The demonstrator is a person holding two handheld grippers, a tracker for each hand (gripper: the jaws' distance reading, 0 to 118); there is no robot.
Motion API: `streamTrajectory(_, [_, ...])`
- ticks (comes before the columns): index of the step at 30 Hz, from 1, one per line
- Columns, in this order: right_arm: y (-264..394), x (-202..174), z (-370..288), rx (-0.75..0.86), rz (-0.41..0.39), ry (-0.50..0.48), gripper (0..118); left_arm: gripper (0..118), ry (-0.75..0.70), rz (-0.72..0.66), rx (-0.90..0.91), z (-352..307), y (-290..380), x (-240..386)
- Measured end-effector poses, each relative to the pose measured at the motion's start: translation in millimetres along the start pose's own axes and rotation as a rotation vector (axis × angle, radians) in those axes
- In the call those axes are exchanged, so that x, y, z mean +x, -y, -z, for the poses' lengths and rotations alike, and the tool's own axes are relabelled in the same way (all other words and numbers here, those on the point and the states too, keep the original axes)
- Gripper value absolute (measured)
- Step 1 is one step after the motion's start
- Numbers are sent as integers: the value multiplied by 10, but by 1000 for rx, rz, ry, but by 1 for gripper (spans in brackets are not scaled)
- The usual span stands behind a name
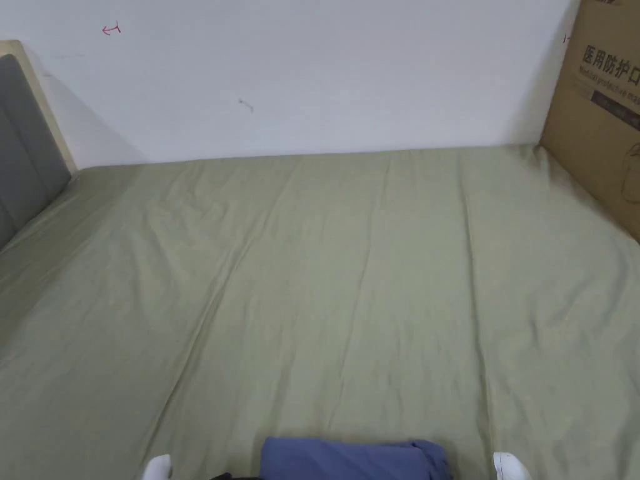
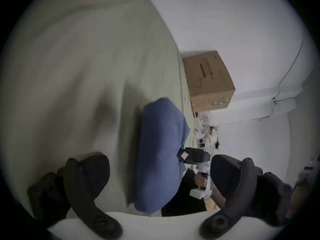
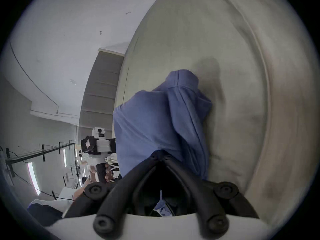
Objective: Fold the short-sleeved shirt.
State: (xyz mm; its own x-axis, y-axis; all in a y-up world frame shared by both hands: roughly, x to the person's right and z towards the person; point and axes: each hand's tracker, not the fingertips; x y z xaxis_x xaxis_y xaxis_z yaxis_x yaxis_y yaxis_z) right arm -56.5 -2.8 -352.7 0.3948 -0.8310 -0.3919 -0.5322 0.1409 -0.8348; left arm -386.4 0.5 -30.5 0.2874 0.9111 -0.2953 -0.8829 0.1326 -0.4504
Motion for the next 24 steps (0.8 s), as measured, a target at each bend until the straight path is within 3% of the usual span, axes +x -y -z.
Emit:
streamTrajectory(4, [-7, 14, -1, -8, 11, -10, 0, 117, 210, -43, -93, 300, -68, -128])
streamTrajectory(7, [8, 75, 5, -10, 45, -36, 0, 117, 304, -98, -152, 569, -85, -147])
streamTrajectory(10, [32, 141, 5, 2, 80, -65, 0, 112, 314, -56, -133, 654, -92, -189])
streamTrajectory(11, [40, 161, 4, 6, 97, -77, 0, 94, 291, -44, -119, 627, -95, -213])
streamTrajectory(12, [49, 173, 0, 9, 106, -83, 0, 58, 210, -33, -111, 625, -110, -259])
streamTrajectory(13, [59, 179, -7, 12, 110, -86, 0, 17, 29, -26, -118, 675, -116, -308])
streamTrajectory(14, [69, 152, -9, 10, 113, -90, 0, 15, -12, -37, -145, 698, -117, -329])
streamTrajectory(15, [83, 130, -14, 7, 109, -78, 0, 15, 110, -46, -134, 640, -130, -236])
streamTrajectory(17, [88, 96, -43, 9, 100, -67, 0, 15, -44, 64, -151, 677, -108, 30])
streamTrajectory(20, [85, 14, -103, 4, 50, -44, 0, 15, -148, 128, -133, 630, -43, 300])
streamTrajectory(24, [104, -244, -297, 36, -7, -36, 0, 14, -262, 341, -68, 361, 28, 848])
